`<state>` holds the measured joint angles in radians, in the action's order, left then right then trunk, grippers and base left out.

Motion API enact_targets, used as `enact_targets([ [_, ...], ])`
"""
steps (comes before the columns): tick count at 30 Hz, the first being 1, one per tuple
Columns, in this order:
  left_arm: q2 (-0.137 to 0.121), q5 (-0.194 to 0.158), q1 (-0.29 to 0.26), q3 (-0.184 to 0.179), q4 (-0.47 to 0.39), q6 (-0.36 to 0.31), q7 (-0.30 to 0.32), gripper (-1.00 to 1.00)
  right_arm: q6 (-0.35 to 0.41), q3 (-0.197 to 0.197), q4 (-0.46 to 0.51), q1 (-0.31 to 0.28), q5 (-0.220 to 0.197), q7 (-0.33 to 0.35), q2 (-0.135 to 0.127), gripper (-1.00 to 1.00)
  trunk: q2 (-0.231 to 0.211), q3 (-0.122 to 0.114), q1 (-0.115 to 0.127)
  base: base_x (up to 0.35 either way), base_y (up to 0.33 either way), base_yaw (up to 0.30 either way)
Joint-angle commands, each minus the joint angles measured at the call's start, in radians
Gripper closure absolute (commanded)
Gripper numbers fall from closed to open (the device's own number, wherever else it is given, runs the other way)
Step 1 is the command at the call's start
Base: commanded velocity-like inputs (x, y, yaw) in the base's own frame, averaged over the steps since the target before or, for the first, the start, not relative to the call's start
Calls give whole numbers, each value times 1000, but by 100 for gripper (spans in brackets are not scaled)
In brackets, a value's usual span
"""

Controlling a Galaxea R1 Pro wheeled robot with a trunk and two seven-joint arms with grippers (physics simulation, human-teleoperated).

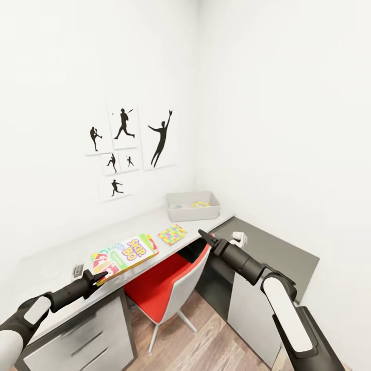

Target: Put all the toys in the child's room - the three board games (two on the bed and one on the table), the two jigsaw puzzles on the table, and the tennis ball on the table - inside the toy box on the table in the child's room.

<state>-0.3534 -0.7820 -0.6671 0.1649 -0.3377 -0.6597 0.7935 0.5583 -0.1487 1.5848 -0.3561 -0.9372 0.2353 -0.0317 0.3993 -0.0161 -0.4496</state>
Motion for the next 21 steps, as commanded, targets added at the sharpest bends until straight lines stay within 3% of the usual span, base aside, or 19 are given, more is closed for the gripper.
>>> enact_targets([
  [1,0,1,0,3,0,-4,1,100,3,-2,0,-1,-3,1,0,-100,1,-1,0,0,0,-159],
  [21,0,6,0,4,-3,-4,1,100,2,-10,0,0,-2,0,0,-100,1,-23,0,0,0,-114],
])
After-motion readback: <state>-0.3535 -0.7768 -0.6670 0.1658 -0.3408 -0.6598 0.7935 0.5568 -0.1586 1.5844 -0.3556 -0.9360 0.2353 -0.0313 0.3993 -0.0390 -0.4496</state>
